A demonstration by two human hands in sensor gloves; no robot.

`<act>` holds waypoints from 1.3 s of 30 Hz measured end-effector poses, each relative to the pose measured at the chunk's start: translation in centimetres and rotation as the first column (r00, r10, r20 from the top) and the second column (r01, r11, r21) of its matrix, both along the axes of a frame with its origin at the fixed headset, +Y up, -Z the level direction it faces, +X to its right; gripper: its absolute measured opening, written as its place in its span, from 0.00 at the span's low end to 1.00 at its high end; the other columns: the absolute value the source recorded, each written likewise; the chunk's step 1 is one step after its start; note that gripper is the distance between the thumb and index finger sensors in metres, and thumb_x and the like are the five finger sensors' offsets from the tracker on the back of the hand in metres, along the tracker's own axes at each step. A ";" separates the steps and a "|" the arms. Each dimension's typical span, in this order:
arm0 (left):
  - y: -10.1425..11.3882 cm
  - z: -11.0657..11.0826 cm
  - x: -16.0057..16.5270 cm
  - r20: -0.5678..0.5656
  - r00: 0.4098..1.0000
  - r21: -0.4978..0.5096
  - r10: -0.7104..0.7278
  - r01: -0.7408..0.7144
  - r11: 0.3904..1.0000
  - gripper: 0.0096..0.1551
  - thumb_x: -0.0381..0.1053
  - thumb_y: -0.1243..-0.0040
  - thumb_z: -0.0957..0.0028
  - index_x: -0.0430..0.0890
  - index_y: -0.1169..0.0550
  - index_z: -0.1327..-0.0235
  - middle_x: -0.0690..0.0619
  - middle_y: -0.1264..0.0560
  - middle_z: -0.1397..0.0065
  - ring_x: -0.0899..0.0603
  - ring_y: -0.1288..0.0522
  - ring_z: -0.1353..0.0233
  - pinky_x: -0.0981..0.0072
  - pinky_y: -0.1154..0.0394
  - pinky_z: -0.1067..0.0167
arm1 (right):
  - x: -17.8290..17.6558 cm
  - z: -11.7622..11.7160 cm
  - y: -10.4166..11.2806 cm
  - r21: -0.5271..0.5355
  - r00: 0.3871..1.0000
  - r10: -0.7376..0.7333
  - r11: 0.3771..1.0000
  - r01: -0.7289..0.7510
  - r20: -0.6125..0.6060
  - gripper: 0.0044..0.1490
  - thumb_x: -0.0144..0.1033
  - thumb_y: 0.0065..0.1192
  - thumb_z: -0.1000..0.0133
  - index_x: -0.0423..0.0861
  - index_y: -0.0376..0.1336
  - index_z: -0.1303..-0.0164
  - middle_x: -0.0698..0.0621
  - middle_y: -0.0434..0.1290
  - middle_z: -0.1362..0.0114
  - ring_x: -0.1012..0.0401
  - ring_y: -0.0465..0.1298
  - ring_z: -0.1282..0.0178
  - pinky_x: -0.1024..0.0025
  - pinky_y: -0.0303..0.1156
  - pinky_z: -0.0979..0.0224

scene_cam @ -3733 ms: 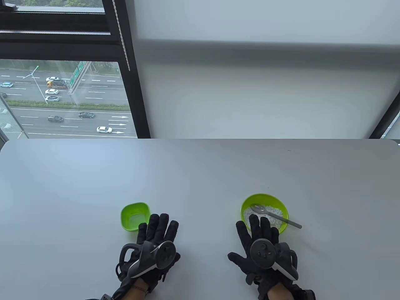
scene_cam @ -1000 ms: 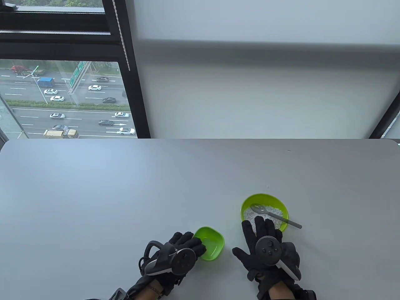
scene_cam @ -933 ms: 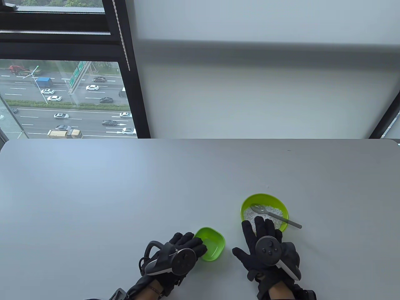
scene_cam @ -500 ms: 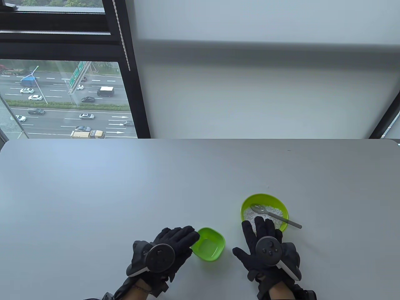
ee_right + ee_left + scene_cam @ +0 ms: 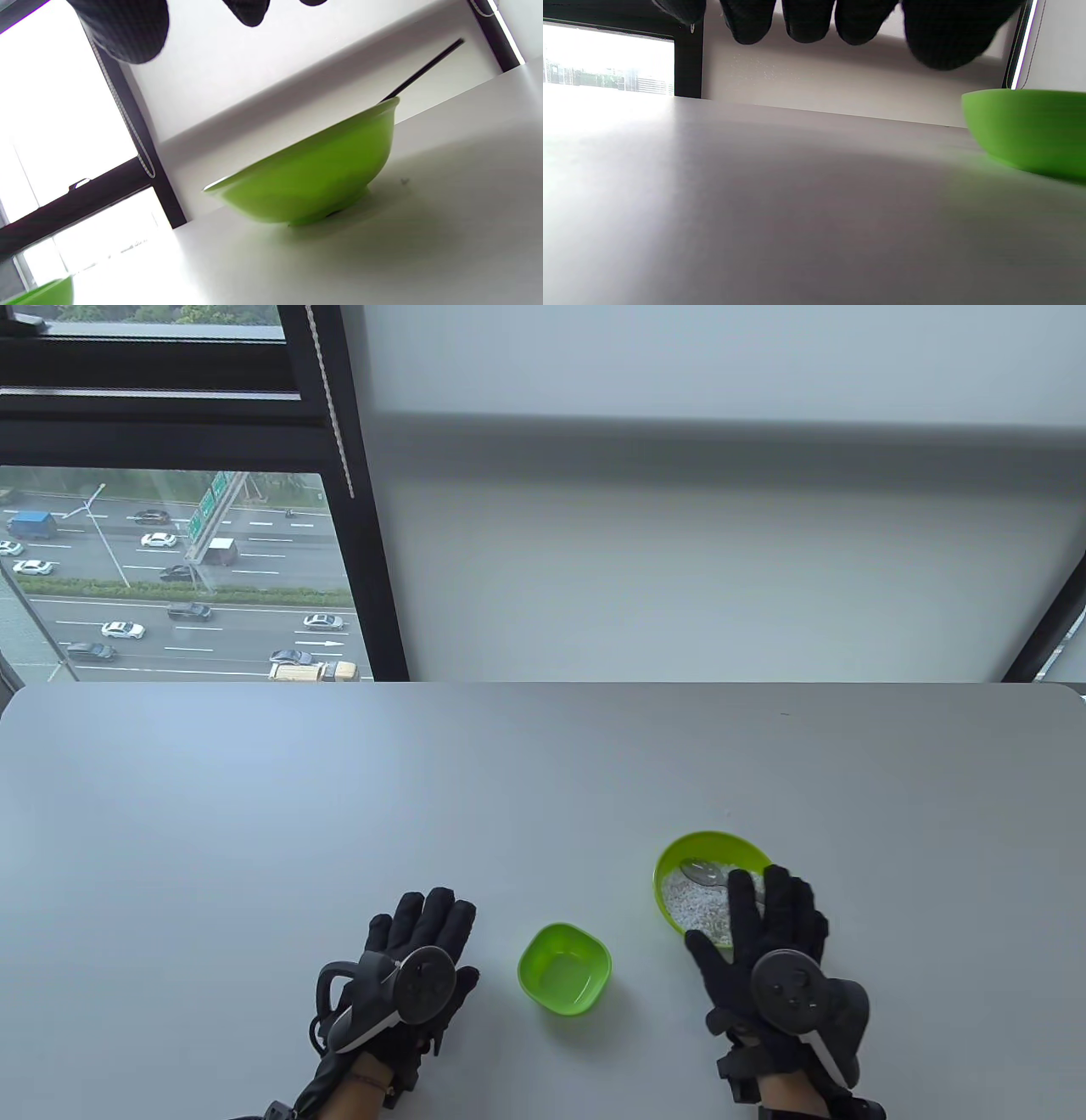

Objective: Scoop rice into small dish

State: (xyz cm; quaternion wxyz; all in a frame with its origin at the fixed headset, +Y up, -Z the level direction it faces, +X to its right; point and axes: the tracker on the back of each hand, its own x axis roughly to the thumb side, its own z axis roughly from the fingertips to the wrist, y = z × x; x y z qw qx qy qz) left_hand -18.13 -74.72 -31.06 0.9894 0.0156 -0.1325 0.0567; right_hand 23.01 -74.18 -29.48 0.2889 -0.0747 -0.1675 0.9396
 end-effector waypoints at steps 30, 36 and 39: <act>-0.6 -0.2 0.2 0.029 0.998 -0.065 0.050 -0.048 0.997 0.43 0.69 0.45 0.49 0.58 0.36 0.19 0.51 0.43 0.10 0.35 0.36 0.16 0.37 0.39 0.25 | 7.5 -1.7 -5.5 -0.185 0.630 -0.742 0.602 0.777 0.227 0.35 0.48 0.58 0.33 0.49 0.54 0.18 0.47 0.70 0.24 0.60 0.81 0.35 0.64 0.78 0.30; -0.6 -0.2 0.2 0.027 0.998 -0.064 0.054 -0.052 0.997 0.42 0.68 0.45 0.49 0.57 0.36 0.19 0.51 0.42 0.10 0.35 0.35 0.16 0.38 0.38 0.25 | 7.6 -1.5 -5.4 -0.158 0.663 -0.701 0.647 0.746 0.263 0.30 0.45 0.63 0.35 0.48 0.61 0.24 0.48 0.76 0.31 0.63 0.84 0.43 0.66 0.81 0.37; -0.6 -0.2 0.2 0.028 0.998 -0.062 0.053 -0.051 0.997 0.42 0.68 0.45 0.49 0.57 0.35 0.19 0.50 0.42 0.11 0.35 0.34 0.17 0.38 0.38 0.25 | 7.4 -1.0 -4.8 -0.114 0.673 -0.684 0.673 0.731 0.280 0.30 0.43 0.66 0.38 0.46 0.64 0.27 0.47 0.78 0.34 0.63 0.86 0.48 0.66 0.83 0.41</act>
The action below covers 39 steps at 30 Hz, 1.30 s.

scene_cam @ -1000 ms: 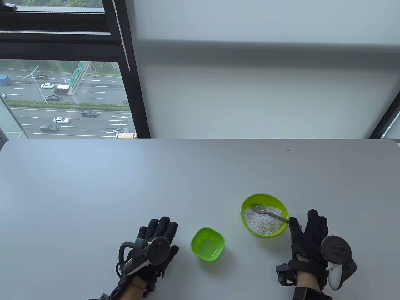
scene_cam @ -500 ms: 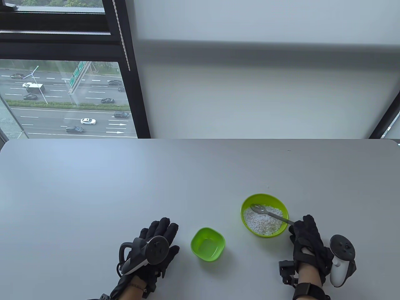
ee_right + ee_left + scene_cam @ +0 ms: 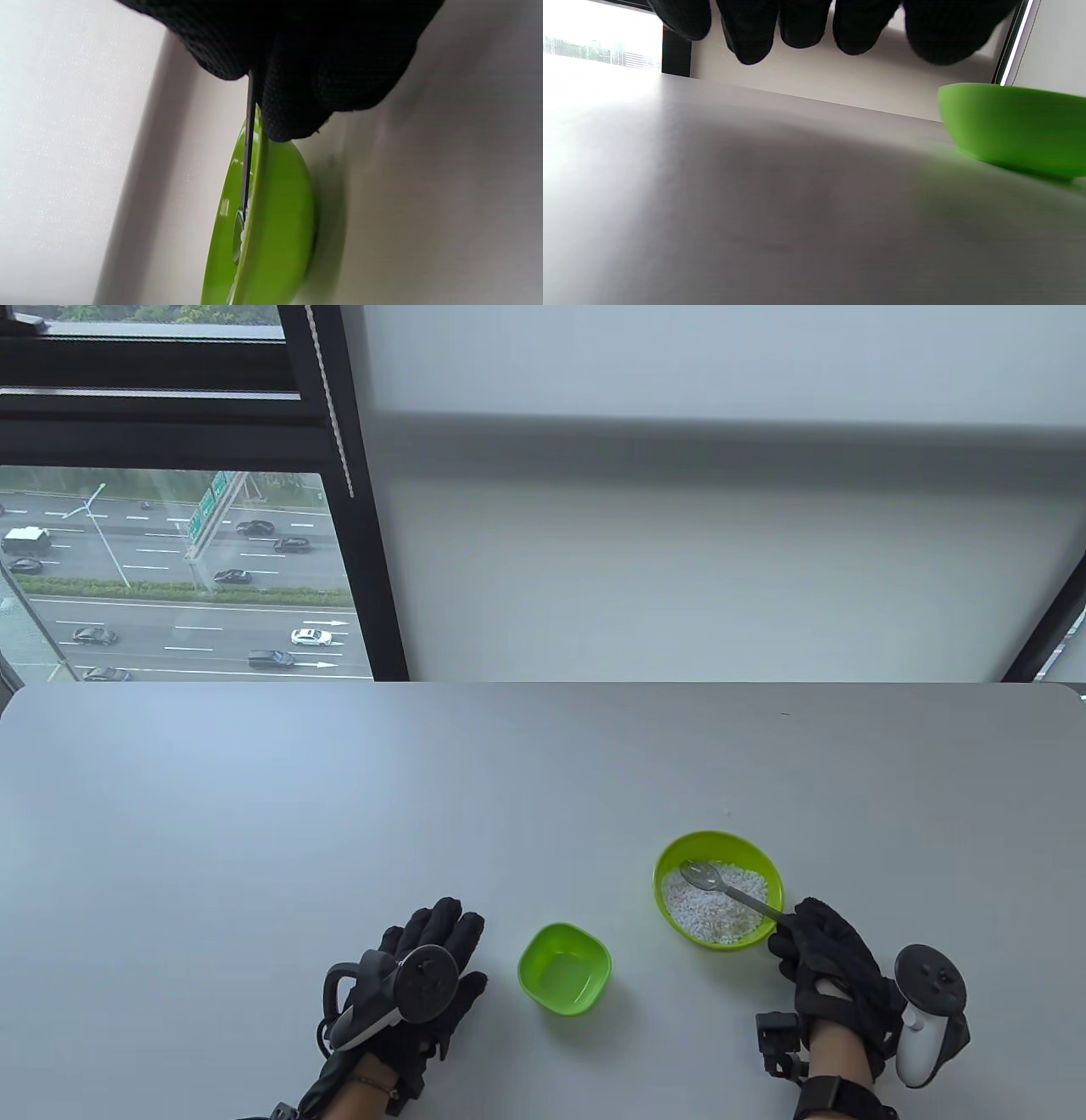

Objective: Scoop rice into small dish

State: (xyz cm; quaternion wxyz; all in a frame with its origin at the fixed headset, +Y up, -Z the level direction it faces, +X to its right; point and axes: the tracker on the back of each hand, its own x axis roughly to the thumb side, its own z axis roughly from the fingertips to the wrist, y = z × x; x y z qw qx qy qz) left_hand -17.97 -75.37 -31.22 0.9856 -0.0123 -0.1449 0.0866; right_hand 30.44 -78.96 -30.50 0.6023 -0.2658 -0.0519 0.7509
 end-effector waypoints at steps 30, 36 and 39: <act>0.1 0.0 -0.1 -0.008 1.000 -0.008 -0.013 0.013 1.000 0.41 0.68 0.45 0.49 0.57 0.33 0.20 0.50 0.39 0.11 0.35 0.33 0.18 0.38 0.37 0.26 | -2.8 2.0 5.4 0.066 0.855 0.507 0.862 -0.503 -0.107 0.25 0.36 0.69 0.46 0.41 0.74 0.40 0.42 0.86 0.51 0.60 0.88 0.65 0.61 0.84 0.56; 0.0 0.0 -0.1 -0.011 1.000 -0.015 -0.008 0.008 1.000 0.42 0.68 0.45 0.50 0.57 0.33 0.20 0.47 0.40 0.11 0.35 0.33 0.18 0.37 0.37 0.26 | -2.2 1.7 3.9 0.003 0.925 0.364 0.931 -0.366 -0.112 0.26 0.40 0.68 0.45 0.40 0.74 0.41 0.46 0.86 0.53 0.63 0.88 0.67 0.64 0.84 0.57; 0.0 0.0 -0.1 -0.011 1.000 -0.016 -0.007 0.007 1.000 0.41 0.68 0.45 0.49 0.57 0.33 0.20 0.47 0.40 0.11 0.35 0.33 0.18 0.37 0.37 0.26 | -1.3 1.9 3.2 -0.019 0.963 0.259 0.965 -0.261 -0.068 0.26 0.41 0.67 0.44 0.40 0.73 0.41 0.47 0.86 0.53 0.64 0.88 0.66 0.64 0.84 0.56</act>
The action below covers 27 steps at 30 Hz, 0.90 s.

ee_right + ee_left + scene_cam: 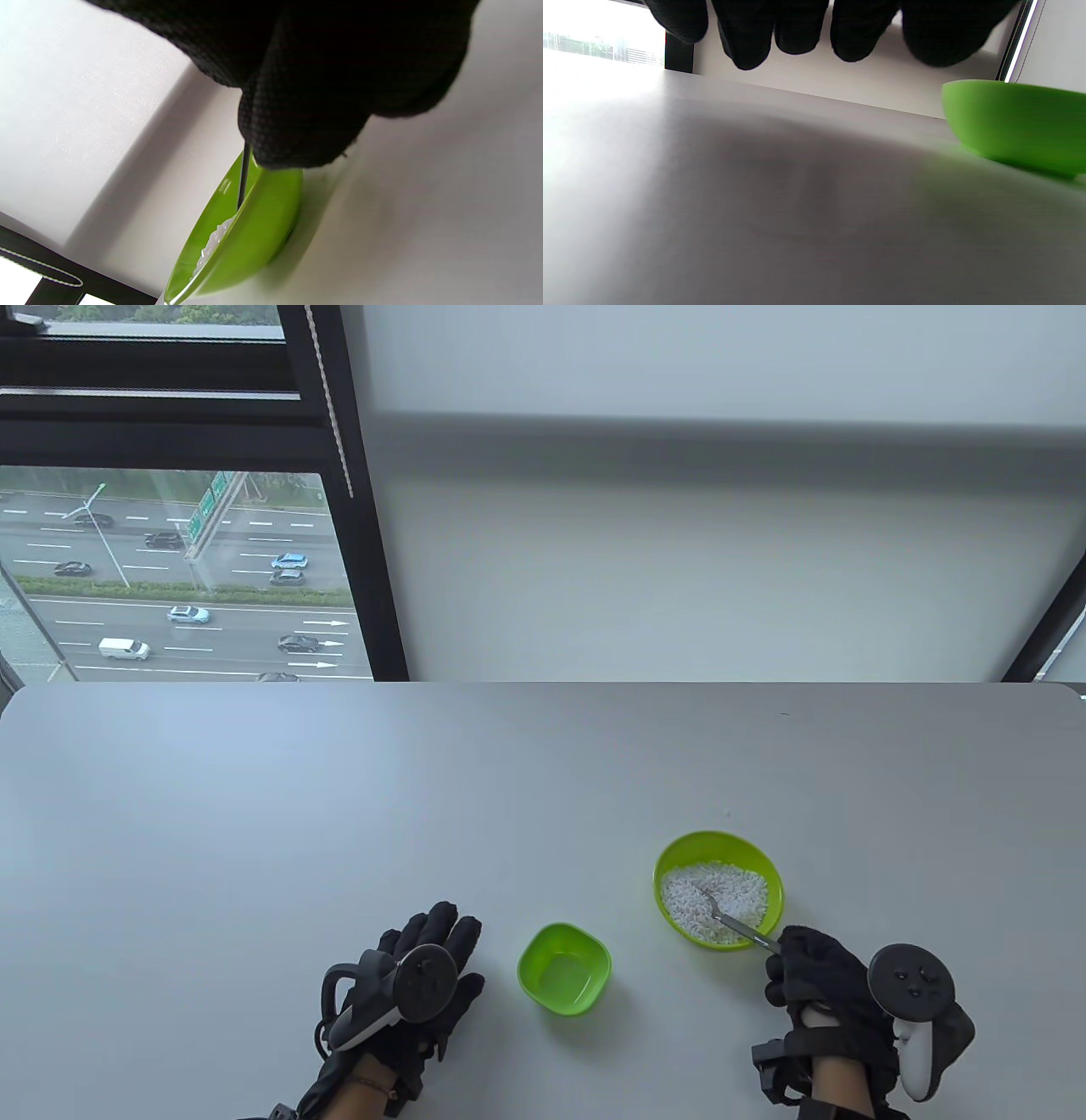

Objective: Scoop rice into small dish

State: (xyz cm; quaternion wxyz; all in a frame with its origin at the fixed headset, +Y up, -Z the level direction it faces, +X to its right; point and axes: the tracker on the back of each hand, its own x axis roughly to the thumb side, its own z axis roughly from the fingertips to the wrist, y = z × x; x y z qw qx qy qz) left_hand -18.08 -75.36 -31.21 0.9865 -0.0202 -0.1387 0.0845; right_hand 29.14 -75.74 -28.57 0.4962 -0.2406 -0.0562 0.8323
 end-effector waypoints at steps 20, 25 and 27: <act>-0.1 0.0 0.0 0.003 1.000 -0.009 -0.004 0.004 1.000 0.42 0.68 0.45 0.49 0.57 0.33 0.20 0.47 0.39 0.11 0.34 0.35 0.17 0.37 0.38 0.26 | 0.8 0.1 -0.8 -0.001 0.984 -0.176 0.984 0.176 -0.003 0.27 0.41 0.64 0.42 0.41 0.70 0.36 0.47 0.83 0.47 0.63 0.87 0.61 0.63 0.83 0.51; -0.1 0.0 0.1 0.005 1.000 -0.015 -0.006 0.006 1.000 0.41 0.68 0.45 0.49 0.57 0.33 0.20 0.47 0.39 0.12 0.34 0.35 0.17 0.37 0.38 0.26 | 0.1 -0.1 -0.4 0.012 0.981 -0.184 0.983 0.185 -0.063 0.27 0.41 0.63 0.42 0.42 0.70 0.36 0.47 0.83 0.46 0.63 0.87 0.60 0.63 0.82 0.50; -0.1 0.0 0.1 0.006 1.000 -0.016 -0.007 0.007 1.000 0.41 0.68 0.45 0.49 0.57 0.33 0.20 0.47 0.39 0.12 0.34 0.34 0.17 0.37 0.38 0.26 | -0.3 -0.1 -0.1 0.017 0.976 -0.196 0.980 0.198 -0.095 0.27 0.40 0.63 0.42 0.41 0.70 0.36 0.47 0.83 0.46 0.62 0.87 0.60 0.63 0.82 0.50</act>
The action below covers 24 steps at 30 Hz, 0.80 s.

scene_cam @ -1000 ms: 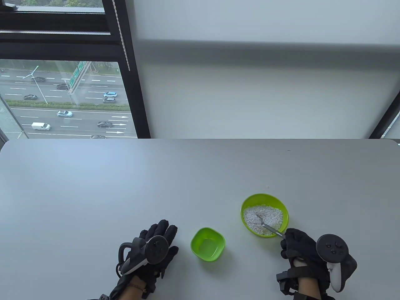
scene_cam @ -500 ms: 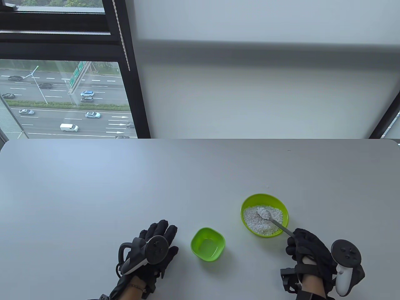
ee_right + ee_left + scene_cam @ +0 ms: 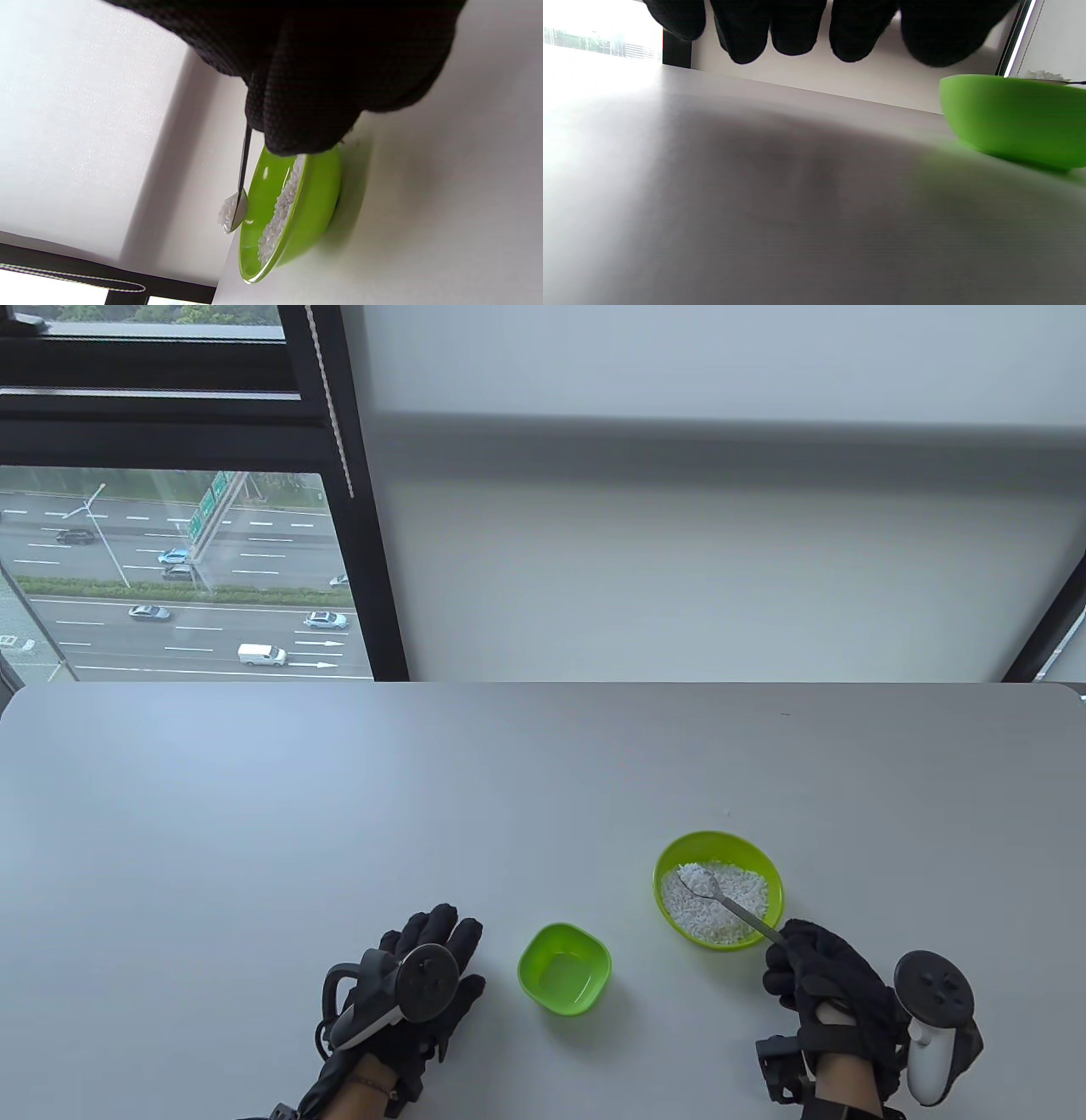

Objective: Scoop rice into small dish

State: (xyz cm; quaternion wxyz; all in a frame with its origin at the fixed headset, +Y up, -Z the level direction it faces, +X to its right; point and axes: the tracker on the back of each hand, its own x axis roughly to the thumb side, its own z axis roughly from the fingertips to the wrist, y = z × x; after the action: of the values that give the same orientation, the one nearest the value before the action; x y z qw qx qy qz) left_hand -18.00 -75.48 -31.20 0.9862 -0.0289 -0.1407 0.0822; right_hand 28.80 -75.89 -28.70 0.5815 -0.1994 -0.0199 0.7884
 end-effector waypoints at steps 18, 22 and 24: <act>-0.1 0.0 0.1 0.006 1.000 -0.011 -0.002 0.002 1.000 0.41 0.68 0.45 0.49 0.57 0.33 0.20 0.47 0.38 0.12 0.33 0.34 0.17 0.37 0.38 0.26 | -6.3 -0.6 1.6 0.000 0.919 0.049 0.999 -0.053 -0.391 0.27 0.40 0.64 0.41 0.42 0.70 0.35 0.46 0.83 0.45 0.61 0.86 0.58 0.61 0.81 0.48; -0.1 0.0 0.1 0.007 1.000 -0.014 -0.004 0.004 1.000 0.41 0.68 0.45 0.49 0.57 0.33 0.21 0.47 0.38 0.12 0.33 0.34 0.18 0.37 0.38 0.26 | -7.2 -0.8 1.4 -0.019 0.899 0.088 0.994 -0.106 -0.429 0.28 0.39 0.67 0.42 0.43 0.69 0.33 0.46 0.82 0.43 0.59 0.86 0.56 0.60 0.81 0.47; -0.1 0.0 0.1 0.007 1.000 -0.014 -0.004 0.004 1.000 0.41 0.68 0.45 0.49 0.57 0.33 0.20 0.47 0.38 0.12 0.34 0.34 0.17 0.37 0.38 0.26 | -7.5 -0.9 1.4 -0.018 0.892 0.110 0.991 -0.131 -0.438 0.28 0.39 0.68 0.42 0.43 0.69 0.33 0.46 0.82 0.42 0.59 0.86 0.55 0.59 0.81 0.46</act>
State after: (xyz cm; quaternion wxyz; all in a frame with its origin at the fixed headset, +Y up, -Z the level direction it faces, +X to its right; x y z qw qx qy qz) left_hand -17.86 -75.60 -31.21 0.9857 -0.0363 -0.1434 0.0812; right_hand 21.29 -74.44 -29.56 0.5162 -0.0302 0.1169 0.8479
